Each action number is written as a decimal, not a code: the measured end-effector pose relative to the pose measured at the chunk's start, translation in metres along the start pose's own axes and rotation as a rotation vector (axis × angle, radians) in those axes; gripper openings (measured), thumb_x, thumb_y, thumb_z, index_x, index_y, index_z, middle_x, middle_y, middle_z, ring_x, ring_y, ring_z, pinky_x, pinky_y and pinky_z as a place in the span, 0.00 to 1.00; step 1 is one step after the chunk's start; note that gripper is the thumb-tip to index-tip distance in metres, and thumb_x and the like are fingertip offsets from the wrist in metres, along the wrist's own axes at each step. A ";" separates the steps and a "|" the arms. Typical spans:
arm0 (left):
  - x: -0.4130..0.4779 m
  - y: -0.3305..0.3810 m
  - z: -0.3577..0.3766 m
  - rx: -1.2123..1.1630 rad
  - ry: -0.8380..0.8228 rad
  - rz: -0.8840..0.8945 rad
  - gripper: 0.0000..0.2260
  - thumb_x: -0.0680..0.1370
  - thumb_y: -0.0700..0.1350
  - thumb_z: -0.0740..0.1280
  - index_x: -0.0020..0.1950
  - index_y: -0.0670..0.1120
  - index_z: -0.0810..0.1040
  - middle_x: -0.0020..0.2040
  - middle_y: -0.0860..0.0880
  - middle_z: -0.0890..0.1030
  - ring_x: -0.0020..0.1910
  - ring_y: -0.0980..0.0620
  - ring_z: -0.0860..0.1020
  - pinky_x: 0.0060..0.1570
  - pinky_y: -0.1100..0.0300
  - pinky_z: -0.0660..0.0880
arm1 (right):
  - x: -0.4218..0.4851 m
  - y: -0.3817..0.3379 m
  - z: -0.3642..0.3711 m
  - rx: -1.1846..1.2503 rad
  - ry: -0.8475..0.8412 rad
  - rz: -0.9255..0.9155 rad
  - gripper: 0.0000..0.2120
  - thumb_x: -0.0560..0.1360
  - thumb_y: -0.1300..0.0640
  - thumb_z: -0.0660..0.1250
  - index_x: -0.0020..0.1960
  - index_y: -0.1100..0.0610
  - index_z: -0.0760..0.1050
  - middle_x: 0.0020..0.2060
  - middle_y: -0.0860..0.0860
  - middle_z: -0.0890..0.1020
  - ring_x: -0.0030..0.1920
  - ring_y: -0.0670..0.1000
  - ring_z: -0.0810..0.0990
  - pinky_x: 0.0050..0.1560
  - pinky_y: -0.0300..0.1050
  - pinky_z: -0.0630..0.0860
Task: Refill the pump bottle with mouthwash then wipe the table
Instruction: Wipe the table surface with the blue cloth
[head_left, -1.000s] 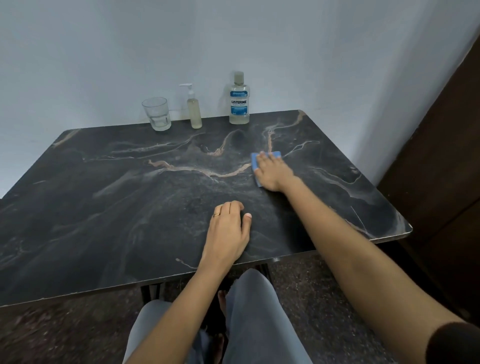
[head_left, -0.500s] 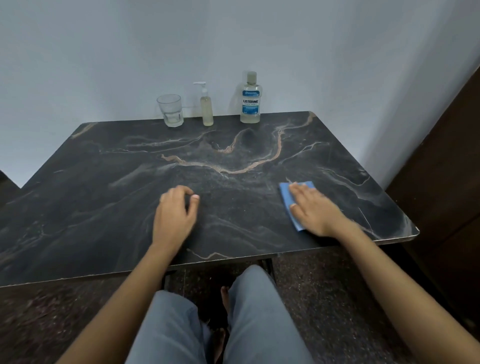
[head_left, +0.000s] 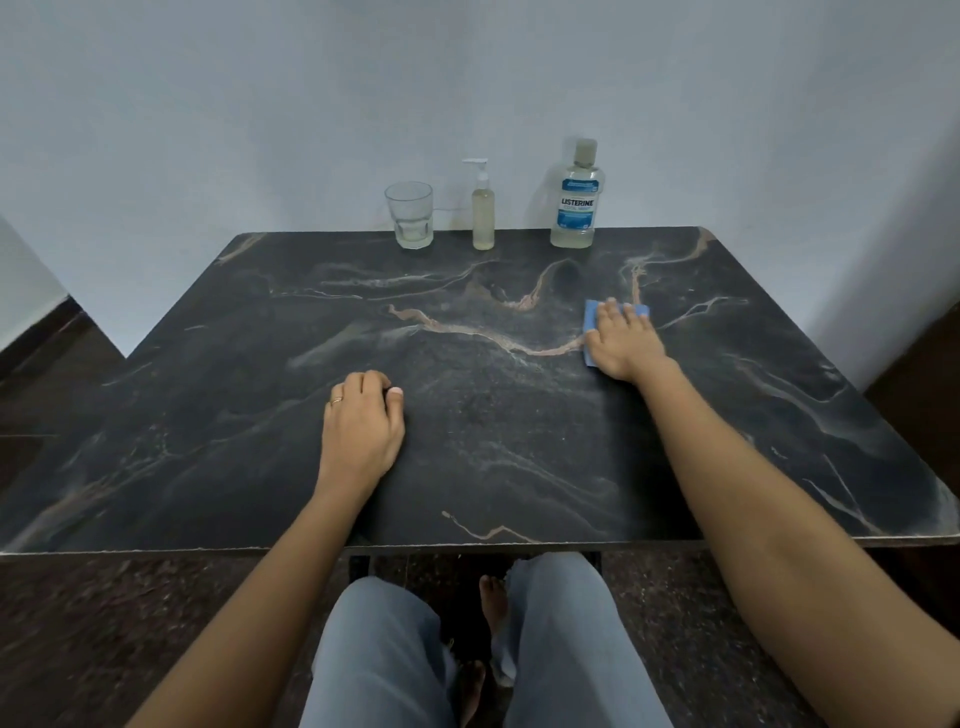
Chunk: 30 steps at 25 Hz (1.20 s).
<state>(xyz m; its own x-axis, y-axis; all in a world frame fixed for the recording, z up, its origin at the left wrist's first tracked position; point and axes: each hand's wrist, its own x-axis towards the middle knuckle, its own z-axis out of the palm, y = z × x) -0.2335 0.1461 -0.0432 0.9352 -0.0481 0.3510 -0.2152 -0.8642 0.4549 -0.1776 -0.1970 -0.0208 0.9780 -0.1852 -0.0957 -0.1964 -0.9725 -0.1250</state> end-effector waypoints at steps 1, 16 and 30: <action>0.000 0.000 0.000 -0.011 0.001 0.001 0.10 0.82 0.46 0.57 0.52 0.43 0.74 0.52 0.44 0.76 0.54 0.44 0.72 0.55 0.50 0.68 | -0.001 -0.025 0.002 -0.012 -0.011 -0.065 0.27 0.82 0.50 0.43 0.78 0.61 0.45 0.78 0.57 0.47 0.78 0.58 0.46 0.76 0.52 0.43; -0.004 -0.044 -0.039 0.006 -0.113 -0.007 0.11 0.82 0.44 0.56 0.53 0.39 0.75 0.52 0.41 0.77 0.54 0.40 0.72 0.56 0.46 0.69 | -0.134 -0.023 0.012 0.019 -0.038 -0.558 0.27 0.82 0.50 0.51 0.78 0.54 0.48 0.78 0.51 0.51 0.77 0.49 0.48 0.75 0.45 0.43; -0.008 -0.051 -0.040 -0.070 0.032 -0.095 0.12 0.83 0.42 0.54 0.52 0.37 0.74 0.51 0.38 0.75 0.53 0.39 0.71 0.55 0.46 0.68 | -0.162 -0.210 0.058 -0.044 -0.113 -0.803 0.27 0.82 0.49 0.46 0.78 0.56 0.47 0.78 0.52 0.50 0.78 0.51 0.47 0.75 0.52 0.41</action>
<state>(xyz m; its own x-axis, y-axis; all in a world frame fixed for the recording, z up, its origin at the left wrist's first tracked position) -0.2416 0.2109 -0.0367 0.9429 0.0494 0.3295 -0.1463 -0.8271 0.5427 -0.2986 0.0457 -0.0366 0.8059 0.5849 -0.0923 0.5678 -0.8075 -0.1594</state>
